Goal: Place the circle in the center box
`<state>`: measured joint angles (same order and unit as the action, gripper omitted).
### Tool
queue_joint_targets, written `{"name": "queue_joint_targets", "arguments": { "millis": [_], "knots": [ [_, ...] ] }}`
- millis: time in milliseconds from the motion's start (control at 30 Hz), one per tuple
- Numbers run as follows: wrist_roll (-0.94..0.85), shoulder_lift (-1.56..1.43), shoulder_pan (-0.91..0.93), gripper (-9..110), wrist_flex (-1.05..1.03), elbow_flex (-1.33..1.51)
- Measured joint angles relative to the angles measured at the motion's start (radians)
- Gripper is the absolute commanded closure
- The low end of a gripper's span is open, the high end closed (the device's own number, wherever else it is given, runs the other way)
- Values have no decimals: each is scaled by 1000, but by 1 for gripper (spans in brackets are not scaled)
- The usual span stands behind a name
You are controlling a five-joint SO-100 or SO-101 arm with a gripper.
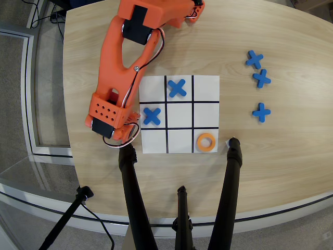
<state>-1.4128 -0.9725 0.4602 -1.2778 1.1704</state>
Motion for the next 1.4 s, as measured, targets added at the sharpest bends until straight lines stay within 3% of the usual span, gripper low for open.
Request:
{"name": "queue_joint_targets", "arguments": {
  "millis": [433, 833, 1067, 1400],
  "knots": [
    [87, -387, -141, 102, -64, -41],
    [87, -853, -400, 102, 212, 661],
    [87, -874, -463, 102, 399, 917],
    [130, -641, -506, 102, 563, 916]
  ]
}}
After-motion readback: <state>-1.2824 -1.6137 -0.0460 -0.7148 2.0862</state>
